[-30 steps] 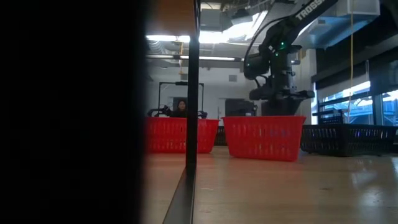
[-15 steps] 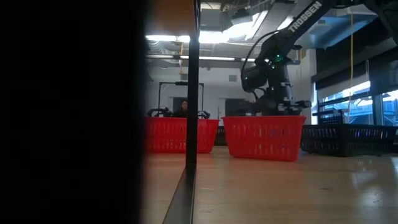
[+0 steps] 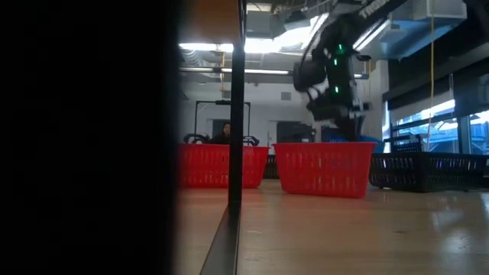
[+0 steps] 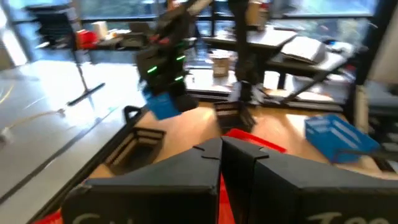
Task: Stack baskets on shelf by color
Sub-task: Put the top right blue bin on the shelf
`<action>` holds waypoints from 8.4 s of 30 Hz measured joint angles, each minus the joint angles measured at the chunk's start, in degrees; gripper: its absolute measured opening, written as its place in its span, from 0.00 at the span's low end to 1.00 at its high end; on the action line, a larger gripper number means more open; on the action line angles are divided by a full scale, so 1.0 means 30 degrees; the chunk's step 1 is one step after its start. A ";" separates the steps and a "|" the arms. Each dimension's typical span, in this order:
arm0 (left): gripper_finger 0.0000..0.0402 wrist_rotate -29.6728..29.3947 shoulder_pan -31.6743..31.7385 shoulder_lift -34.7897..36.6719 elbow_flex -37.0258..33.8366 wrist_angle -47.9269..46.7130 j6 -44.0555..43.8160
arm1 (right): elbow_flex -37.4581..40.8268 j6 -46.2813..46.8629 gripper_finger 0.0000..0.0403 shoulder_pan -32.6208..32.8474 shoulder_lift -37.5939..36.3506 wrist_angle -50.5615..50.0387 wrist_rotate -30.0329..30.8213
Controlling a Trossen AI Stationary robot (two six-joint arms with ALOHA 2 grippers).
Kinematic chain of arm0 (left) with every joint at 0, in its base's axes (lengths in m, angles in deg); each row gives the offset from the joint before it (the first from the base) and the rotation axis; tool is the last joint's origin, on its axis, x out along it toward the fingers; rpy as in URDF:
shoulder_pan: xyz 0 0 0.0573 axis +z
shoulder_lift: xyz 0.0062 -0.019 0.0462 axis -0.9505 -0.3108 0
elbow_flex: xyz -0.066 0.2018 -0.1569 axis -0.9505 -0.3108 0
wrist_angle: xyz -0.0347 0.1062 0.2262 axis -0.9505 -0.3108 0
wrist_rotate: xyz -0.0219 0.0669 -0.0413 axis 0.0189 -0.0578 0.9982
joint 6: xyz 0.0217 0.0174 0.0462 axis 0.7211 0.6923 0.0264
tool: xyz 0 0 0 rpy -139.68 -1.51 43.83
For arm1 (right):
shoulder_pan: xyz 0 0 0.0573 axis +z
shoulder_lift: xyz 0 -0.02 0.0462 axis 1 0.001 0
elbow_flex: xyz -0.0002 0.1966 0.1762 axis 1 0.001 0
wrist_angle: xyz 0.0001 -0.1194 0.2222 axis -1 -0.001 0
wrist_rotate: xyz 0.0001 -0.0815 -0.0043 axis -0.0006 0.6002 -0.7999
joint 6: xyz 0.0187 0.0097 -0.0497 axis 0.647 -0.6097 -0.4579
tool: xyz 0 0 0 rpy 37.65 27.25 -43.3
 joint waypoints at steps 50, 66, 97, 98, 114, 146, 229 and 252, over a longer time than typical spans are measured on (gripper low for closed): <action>0.25 0.1535 0.5322 -0.6103 0.0213 1.0366 2.2464 | -1.0566 -1.6511 0.00 1.4210 -0.0496 -0.4297 1.0030; 0.25 0.1555 0.7856 -1.2331 1.3825 -0.3453 1.1034 | -1.0566 -2.0013 0.00 1.3312 -0.0496 -0.4437 1.0199; 0.24 -0.3077 0.9686 -1.8935 1.6116 -0.0358 1.0250 | -1.0566 -1.9530 0.00 1.2928 -0.0489 -0.4355 1.3685; 0.24 -0.3010 0.9821 -1.8935 1.6116 -0.0352 1.0042 | -1.0566 -1.9530 0.00 1.2928 -0.0489 -0.4355 1.3686; 0.25 -0.0810 1.1738 -1.9183 1.6109 -0.0511 0.8846 | -1.0559 -1.9537 0.00 1.2930 -0.0482 -0.4346 1.3687; 0.01 0.0301 1.2454 -1.9622 1.6116 -0.0365 1.0811 | -1.0544 -1.9544 0.06 1.2942 -0.0467 -0.2720 1.3079; 0.00 1.7131 -0.2131 -1.0054 1.4935 -1.9675 -1.7457 | -1.9323 -0.5052 0.17 1.6751 -0.0853 -0.1863 0.1474; 0.00 1.2844 -0.9957 -0.9799 0.8431 -1.5529 -2.1680 | -1.9309 -0.3511 0.17 1.7008 -0.0853 -0.0931 0.0132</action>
